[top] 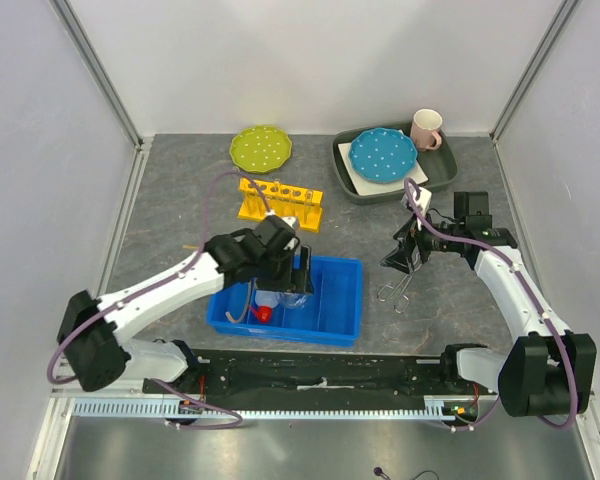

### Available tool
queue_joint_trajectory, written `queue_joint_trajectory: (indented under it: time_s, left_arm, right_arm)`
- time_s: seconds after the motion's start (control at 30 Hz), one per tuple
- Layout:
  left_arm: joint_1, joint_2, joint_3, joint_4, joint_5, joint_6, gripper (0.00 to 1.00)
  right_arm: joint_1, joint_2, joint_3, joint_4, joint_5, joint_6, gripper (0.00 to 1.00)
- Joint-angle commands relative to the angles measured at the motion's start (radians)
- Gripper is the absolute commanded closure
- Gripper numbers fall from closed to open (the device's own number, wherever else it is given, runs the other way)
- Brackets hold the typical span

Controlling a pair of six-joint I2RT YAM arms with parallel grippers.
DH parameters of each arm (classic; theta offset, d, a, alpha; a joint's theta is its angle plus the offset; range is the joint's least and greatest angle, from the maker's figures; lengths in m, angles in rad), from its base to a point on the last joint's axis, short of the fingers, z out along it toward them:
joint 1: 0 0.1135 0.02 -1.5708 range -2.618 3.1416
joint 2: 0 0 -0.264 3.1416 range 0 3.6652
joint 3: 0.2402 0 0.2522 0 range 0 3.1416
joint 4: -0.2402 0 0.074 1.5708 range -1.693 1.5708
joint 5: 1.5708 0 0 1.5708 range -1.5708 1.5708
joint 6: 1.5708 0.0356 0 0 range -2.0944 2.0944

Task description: Organize the chemistry lab equipment

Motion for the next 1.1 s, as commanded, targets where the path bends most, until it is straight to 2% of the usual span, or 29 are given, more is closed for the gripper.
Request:
queue_joint_trajectory:
  time_s: [0.0,0.13,0.3,0.43,0.53,0.57,0.6,0.87,1.03,1.07]
  left_arm:
    - [-0.059,0.094,0.072,0.083,-0.086,-0.05,0.79]
    - [-0.074,0.198,0.094,0.081,-0.109,-0.007,0.77]
    - [-0.094,0.304,0.124,0.083,-0.105,0.039,0.68]
    - [-0.102,0.341,0.134,0.087,-0.098,0.072,0.53]
    - [-0.105,0.353,0.132,0.09,-0.094,0.089,0.38]
    - [-0.108,0.355,0.132,0.09,-0.094,0.092,0.25]
    - [-0.11,0.354,0.131,0.092,-0.094,0.099,0.22]
    - [-0.111,0.341,0.131,0.093,-0.102,0.116,0.18]
    - [-0.111,0.327,0.124,0.104,-0.097,0.132,0.16]
    - [-0.111,0.324,0.124,0.104,-0.095,0.136,0.1]
  right_arm:
    - [-0.016,0.005,-0.009,0.004,-0.054,-0.023,0.05]
    - [-0.025,0.018,-0.009,0.001,-0.062,-0.02,0.05]
    - [-0.027,0.039,-0.008,0.0,-0.062,-0.02,0.05]
    - [-0.054,0.047,-0.009,0.0,-0.054,-0.022,0.05]
    - [-0.056,0.054,-0.009,0.0,-0.051,-0.022,0.05]
    - [-0.058,0.056,-0.009,-0.002,-0.049,-0.022,0.05]
    - [-0.058,0.057,-0.008,-0.002,-0.048,-0.022,0.05]
    - [-0.058,0.068,-0.003,-0.02,-0.034,-0.048,0.05]
    - [-0.058,0.09,0.031,-0.089,-0.019,-0.112,0.05]
    - [-0.058,0.091,0.049,-0.103,-0.014,-0.133,0.05]
